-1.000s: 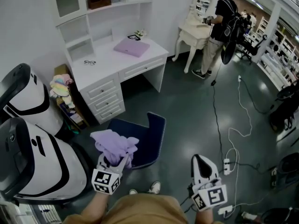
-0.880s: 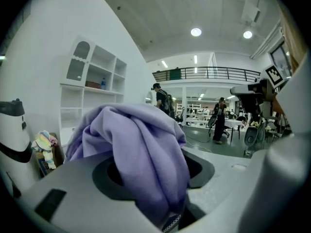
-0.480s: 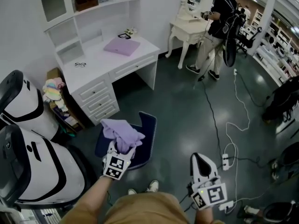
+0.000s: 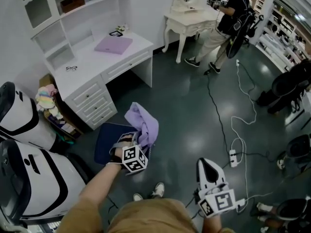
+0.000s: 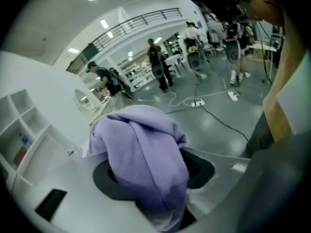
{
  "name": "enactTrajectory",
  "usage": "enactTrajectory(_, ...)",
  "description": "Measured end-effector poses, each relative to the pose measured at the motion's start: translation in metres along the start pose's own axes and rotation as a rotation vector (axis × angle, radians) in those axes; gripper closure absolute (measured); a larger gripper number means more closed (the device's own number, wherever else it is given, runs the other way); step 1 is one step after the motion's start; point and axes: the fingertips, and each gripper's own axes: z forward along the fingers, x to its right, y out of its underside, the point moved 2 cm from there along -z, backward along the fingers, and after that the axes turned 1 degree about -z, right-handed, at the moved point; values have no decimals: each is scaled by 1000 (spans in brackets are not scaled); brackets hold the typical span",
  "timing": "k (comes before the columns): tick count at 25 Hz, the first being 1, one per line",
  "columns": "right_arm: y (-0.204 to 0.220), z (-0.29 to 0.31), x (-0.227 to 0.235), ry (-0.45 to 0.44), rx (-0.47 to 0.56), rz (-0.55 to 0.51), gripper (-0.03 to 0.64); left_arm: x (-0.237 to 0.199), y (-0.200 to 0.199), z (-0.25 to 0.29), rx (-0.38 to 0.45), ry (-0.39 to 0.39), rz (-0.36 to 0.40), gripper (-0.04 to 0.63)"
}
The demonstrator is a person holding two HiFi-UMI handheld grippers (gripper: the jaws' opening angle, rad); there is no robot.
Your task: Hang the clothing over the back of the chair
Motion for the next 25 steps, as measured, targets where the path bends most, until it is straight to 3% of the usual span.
enactTrajectory(2, 3, -1, 6, 9, -2, 8, 611, 9, -7, 13, -44, 62, 120, 373)
enactTrajectory(4, 5, -2, 12, 16, -2, 16, 611, 20, -12, 23, -69, 128, 151, 373)
enactTrajectory(10, 15, -1, 30, 16, -13, 40, 611, 33, 5, 52, -111, 186, 39, 359)
enactTrajectory(15, 18, 12, 35, -11, -23, 58, 611, 35, -3, 49, -77, 209, 56, 333)
enactTrajectory(19, 18, 21, 34, -33, -20, 60, 611, 49, -11, 40, -23, 327, -53, 249)
enactTrajectory(23, 18, 28, 31, -52, -23, 63, 611, 60, -15, 39, -11, 415, -149, 222)
enactTrajectory(25, 16, 30, 28, -61, -22, 61, 611, 62, -12, 39, -5, 423, -187, 215)
